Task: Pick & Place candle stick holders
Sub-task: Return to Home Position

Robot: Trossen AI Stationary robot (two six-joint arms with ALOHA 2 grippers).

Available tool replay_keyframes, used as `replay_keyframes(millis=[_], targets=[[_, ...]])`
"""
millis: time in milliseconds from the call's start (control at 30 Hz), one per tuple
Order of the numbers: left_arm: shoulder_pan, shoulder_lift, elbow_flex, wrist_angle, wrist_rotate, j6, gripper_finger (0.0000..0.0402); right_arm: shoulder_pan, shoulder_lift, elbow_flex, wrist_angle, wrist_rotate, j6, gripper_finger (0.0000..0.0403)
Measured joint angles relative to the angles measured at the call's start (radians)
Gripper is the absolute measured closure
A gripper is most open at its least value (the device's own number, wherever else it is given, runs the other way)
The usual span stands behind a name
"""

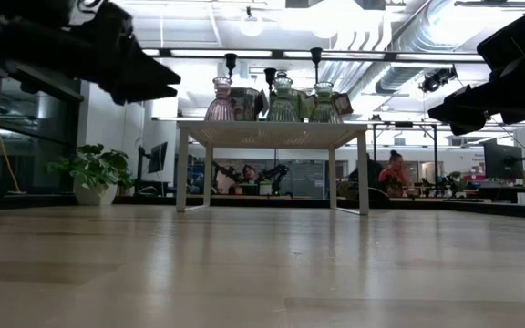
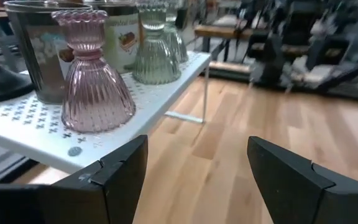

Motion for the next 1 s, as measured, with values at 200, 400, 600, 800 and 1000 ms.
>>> replay_keyframes(millis=[200,400,600,800,1000], targets=[[0.0,-0.07,-0.105,0.114,0.088,-0.042,0.0132,0.0,0.0,0.0,0.0,0.0,0.0,0.0182],[0.0,-0.178,-0.202,0.197,0.156,-0.087,0.0132,0.0,0.0,0.0,0.0,0.0,0.0,0.0182],[0.0,-0.301,-0.267,0.195,0.193,-0.077,0.0132,0.0,0.0,0.0,0.0,0.0,0.0,0.0182],[0.0,-0.434,-0.269,0.11,0.324,0.002,0.0132,0.0,0.0,0.0,0.0,0.0,0.0,0.0182],[0.0,-0.585,-0.271,-0.077,0.388,0.062,0.0132,0.0,0.0,0.0,0.0,0.0,0.0,0.0182]])
